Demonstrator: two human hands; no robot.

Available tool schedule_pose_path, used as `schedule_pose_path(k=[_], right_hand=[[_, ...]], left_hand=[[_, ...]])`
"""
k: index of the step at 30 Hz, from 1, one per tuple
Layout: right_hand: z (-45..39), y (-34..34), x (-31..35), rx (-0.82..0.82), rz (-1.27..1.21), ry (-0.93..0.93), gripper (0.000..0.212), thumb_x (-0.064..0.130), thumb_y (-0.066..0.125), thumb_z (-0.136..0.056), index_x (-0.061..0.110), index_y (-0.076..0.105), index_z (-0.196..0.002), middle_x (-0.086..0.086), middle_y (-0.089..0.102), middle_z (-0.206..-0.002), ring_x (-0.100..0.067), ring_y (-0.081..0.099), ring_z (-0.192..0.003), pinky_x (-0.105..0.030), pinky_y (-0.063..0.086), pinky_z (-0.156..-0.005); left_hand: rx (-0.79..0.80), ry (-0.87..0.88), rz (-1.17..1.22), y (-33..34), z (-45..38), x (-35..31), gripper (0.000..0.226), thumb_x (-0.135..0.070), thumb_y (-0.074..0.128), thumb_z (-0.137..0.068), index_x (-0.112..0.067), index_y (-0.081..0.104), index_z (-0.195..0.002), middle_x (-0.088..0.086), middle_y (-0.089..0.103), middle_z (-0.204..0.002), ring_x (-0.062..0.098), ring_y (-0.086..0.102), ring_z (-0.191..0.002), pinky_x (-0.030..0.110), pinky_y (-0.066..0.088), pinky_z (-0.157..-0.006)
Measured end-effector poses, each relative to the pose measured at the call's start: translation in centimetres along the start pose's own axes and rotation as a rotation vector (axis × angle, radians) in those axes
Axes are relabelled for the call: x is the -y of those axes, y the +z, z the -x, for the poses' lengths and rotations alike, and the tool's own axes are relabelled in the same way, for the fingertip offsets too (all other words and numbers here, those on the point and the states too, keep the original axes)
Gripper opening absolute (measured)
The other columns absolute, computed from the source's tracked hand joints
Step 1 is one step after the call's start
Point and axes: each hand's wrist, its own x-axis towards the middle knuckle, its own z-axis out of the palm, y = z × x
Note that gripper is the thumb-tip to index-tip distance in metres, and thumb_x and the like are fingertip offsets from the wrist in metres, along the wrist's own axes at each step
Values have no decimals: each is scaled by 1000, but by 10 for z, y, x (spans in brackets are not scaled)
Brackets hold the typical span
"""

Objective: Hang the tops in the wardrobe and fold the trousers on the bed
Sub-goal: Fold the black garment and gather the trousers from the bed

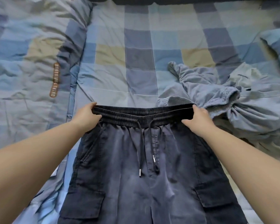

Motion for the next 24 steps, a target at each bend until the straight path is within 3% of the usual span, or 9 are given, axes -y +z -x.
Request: schedule_pose_path(k=[2, 4, 6, 7, 12, 15, 17, 22, 24], right_hand=[[1, 16, 5, 15, -25, -4, 78, 28, 62, -90, 17, 15, -151, -12, -5, -158, -28, 20, -142, -34, 27, -108], [10, 35, 14, 37, -9, -63, 76, 27, 61, -91, 20, 15, -151, -9, -11, -158, -27, 16, -144, -34, 27, -108], [22, 63, 30, 80, 37, -200, 69, 25, 59, -92, 19, 22, -150, -7, -7, -159, -26, 14, -145, -35, 25, -111], [30, 76, 40, 105, 53, -263, 66, 26, 58, -92, 19, 25, -149, -6, -3, -159, -25, 14, -144, -36, 25, -112], [80, 152, 105, 377, 51, -481, 53, 26, 47, -97, 20, 30, -147, 2, 16, -158, -18, 23, -142, -33, 28, -109], [107, 190, 144, 551, -9, -488, 52, 23, 44, -98, 23, 28, -148, -4, 31, -151, -26, 40, -131, -35, 38, -102], [122, 211, 164, 612, 65, -544, 54, 19, 42, -98, 25, 24, -148, -7, 27, -150, -30, 45, -125, -38, 43, -98], [135, 244, 198, 549, 394, -733, 42, 5, 46, -93, 7, 40, -135, -4, 5, -158, -29, 49, -120, -37, 46, -84], [130, 245, 207, 482, 525, -801, 40, 4, 46, -92, 6, 41, -132, -8, 13, -156, -31, 50, -116, -37, 39, -74]], left_hand=[[6, -23, 6, 4, 0, 7, 58, -19, 58, -93, -23, 35, -146, 18, 59, -126, 19, 52, -58, 22, 38, -43], [8, -30, 57, 11, 10, 20, 53, -16, 58, -92, -20, 41, -143, 12, 58, -129, 22, 61, -76, 25, 45, -58], [33, -59, 120, 20, 28, 40, 47, -11, 58, -92, -15, 47, -137, 9, 52, -138, 22, 60, -110, 28, 46, -79], [48, -80, 124, 24, 38, 51, 45, -11, 58, -91, -14, 50, -135, 9, 52, -138, 22, 58, -116, 30, 45, -86], [22, -236, 158, 40, 93, 116, 41, -8, 63, -87, -11, 56, -127, 7, 60, -126, 22, 56, -116, 27, 40, -96], [16, -283, 235, 56, 130, 141, 47, -5, 63, -85, -11, 53, -130, 2, 58, -124, 18, 54, -116, 24, 39, -94], [26, -299, 266, 64, 147, 152, 51, -2, 63, -85, -12, 50, -133, 2, 57, -124, 18, 52, -118, 24, 38, -93], [95, -345, 204, 72, 161, 179, 56, -7, 55, -92, -15, 36, -144, 5, 42, -144, 18, 38, -133, 33, 30, -112], [89, -326, 182, 70, 158, 182, 55, -9, 53, -93, -16, 35, -144, 5, 42, -143, 17, 38, -133, 30, 31, -110]])
